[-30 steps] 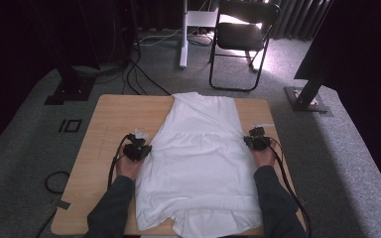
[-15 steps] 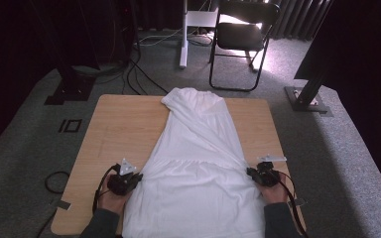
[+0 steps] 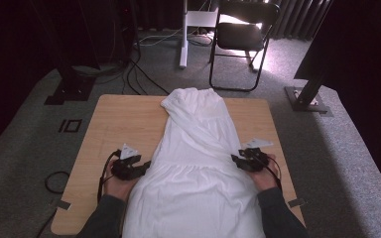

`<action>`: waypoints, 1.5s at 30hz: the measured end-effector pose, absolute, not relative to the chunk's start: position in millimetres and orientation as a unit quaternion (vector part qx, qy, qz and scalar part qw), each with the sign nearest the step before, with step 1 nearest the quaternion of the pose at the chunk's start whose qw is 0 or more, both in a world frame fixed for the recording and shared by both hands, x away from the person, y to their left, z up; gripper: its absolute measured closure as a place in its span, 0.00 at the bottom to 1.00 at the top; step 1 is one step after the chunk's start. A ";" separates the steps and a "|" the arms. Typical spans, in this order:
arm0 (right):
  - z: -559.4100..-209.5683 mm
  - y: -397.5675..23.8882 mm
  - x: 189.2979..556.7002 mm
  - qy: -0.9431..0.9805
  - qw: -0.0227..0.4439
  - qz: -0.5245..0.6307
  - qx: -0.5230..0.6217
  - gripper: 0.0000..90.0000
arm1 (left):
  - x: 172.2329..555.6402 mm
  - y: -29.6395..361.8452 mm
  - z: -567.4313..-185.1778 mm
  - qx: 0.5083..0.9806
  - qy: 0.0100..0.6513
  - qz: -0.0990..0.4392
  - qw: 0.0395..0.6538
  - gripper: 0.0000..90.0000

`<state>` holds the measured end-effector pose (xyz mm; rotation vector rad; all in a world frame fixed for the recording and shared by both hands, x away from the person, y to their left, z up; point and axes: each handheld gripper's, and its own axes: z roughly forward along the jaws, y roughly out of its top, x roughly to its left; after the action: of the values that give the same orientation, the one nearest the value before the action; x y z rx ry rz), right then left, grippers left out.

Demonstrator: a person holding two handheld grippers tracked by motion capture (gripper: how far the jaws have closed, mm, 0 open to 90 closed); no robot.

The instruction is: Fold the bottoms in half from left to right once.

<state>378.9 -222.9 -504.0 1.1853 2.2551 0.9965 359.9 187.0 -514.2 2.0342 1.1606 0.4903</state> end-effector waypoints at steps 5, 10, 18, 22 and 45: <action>-513.9 -183.4 419.5 0.831 0.187 0.340 0.398 0.58 | 397.8 157.8 -526.6 0.809 0.444 0.187 0.335 0.56; -531.1 -167.8 439.0 0.844 0.205 0.290 0.401 0.93 | 409.0 147.5 -539.9 0.825 0.439 0.163 0.316 0.83; -502.5 -241.2 438.6 0.742 0.278 0.323 0.518 0.99 | 405.3 147.3 -543.4 0.824 0.435 0.171 0.318 0.96; -537.3 -252.2 443.2 0.754 0.228 0.336 0.516 0.97 | 403.9 146.9 -544.0 0.826 0.430 0.179 0.316 0.96; -555.1 -243.2 321.8 0.791 0.189 0.327 0.481 0.98 | 286.4 180.9 -547.7 0.836 0.409 0.165 0.326 0.96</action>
<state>321.8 -243.2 -555.1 1.3523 2.2243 0.9186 286.4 180.9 -547.7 2.1920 1.0709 0.4332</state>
